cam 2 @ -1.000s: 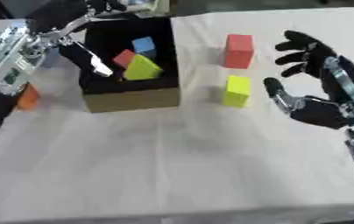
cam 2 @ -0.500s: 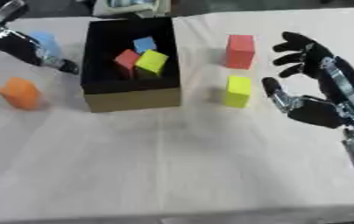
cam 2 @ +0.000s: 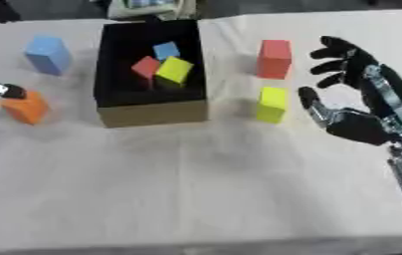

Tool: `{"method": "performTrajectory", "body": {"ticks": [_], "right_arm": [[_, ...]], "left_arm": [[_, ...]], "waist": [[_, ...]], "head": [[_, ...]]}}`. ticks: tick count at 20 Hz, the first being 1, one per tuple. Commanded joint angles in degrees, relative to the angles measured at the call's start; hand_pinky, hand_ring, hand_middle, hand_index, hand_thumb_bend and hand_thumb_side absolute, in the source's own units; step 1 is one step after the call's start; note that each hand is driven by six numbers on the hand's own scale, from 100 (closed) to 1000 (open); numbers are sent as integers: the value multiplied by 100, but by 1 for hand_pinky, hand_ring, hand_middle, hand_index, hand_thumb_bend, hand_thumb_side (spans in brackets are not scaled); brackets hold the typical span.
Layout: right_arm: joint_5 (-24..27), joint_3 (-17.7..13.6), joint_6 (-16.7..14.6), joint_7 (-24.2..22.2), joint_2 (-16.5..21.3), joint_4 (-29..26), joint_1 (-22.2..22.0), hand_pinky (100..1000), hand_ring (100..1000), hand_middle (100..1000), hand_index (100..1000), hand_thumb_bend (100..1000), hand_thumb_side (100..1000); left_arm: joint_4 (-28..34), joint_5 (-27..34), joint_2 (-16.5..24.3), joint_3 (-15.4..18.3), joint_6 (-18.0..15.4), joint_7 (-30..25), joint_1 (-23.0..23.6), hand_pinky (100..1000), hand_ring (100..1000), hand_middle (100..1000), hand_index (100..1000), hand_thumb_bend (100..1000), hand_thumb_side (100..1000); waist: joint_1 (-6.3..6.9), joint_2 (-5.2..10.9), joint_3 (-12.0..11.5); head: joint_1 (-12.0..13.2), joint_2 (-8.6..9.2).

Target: Pick up objects on the table and place them in the box.

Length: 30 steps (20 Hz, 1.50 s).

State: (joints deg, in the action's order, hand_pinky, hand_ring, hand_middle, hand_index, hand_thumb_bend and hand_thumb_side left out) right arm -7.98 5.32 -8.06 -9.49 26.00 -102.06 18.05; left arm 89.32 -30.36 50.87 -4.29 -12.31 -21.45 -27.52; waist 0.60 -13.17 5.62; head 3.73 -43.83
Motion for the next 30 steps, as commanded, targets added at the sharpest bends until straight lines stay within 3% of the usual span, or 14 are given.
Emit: {"method": "performTrajectory", "body": {"ticks": [1, 9, 18, 30], "right_arm": [[7, -61, -7, 28, 128, -26, 26, 652, 755, 802, 961, 261, 348], [16, -42, -19, 2, 106, -3, 20, 652, 755, 802, 961, 259, 348], [32, -19, -29, -27, 83, 11, 16, 653, 755, 802, 961, 257, 348], [46, -21, -33, -37, 66, 23, 2, 653, 755, 802, 961, 255, 348]], "left_arm": [[-267, -53, 351, 79, -80, -227, 10, 847, 774, 740, 860, 784, 411], [-1409, -420, 303, -266, -444, -457, -239, 850, 795, 757, 861, 627, 282], [-1988, -707, 6, -528, -754, -527, -614, 845, 792, 752, 854, 566, 252], [-2545, -1247, -421, -692, -903, -599, -1104, 844, 792, 753, 853, 533, 245]], "waist": [[47, 97, 6], [51, 130, 46], [55, 148, 59], [18, 151, 83]], "head": [[-1, -29], [-6, -29], [-1, -29], [10, -29]]}}
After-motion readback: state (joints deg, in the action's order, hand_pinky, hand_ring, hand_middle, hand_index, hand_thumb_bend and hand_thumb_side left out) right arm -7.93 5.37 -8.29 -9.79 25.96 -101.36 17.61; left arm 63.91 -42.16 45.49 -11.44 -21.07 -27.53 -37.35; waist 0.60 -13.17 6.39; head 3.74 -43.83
